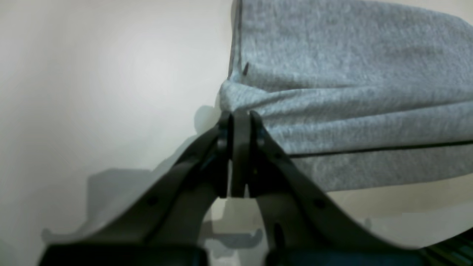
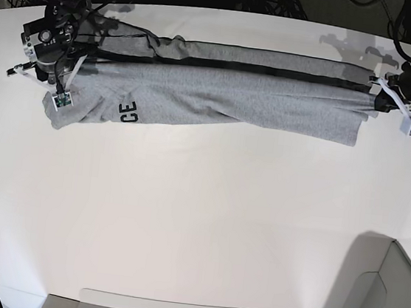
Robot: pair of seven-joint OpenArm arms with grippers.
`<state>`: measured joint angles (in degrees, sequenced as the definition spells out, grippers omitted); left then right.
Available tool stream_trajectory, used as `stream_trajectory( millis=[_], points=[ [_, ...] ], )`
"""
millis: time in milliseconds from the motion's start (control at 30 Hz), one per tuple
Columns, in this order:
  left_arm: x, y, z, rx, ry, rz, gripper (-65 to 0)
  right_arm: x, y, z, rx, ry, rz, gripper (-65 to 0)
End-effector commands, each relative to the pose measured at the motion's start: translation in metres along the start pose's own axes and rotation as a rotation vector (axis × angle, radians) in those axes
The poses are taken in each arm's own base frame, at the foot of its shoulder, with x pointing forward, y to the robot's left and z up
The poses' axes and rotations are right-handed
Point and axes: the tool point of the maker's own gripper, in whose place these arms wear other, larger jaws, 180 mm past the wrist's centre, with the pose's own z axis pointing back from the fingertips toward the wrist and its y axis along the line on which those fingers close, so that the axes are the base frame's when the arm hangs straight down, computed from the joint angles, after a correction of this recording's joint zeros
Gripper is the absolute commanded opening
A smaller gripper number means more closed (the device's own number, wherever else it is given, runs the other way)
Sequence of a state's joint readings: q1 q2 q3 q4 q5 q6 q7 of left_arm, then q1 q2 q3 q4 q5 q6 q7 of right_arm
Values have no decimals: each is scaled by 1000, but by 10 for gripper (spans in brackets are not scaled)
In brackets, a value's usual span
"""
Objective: Fold the T-shirt properly
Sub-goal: 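Lift the hem with both grippers and fold it onto the collar edge, then release the left gripper and regrasp the folded end of the strip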
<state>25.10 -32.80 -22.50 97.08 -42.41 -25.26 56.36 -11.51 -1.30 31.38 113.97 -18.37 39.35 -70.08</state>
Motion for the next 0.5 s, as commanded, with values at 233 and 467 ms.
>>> stream_trajectory(
  millis=[233, 467],
  points=[
    [-5, 4, 5, 12, 8, -11, -535, -8, -5, 2, -22, 25, 23, -650],
    [8, -11, 10, -10, -39, -29, -448, -5, -6, 2, -25, 18, 26, -650]
  ],
)
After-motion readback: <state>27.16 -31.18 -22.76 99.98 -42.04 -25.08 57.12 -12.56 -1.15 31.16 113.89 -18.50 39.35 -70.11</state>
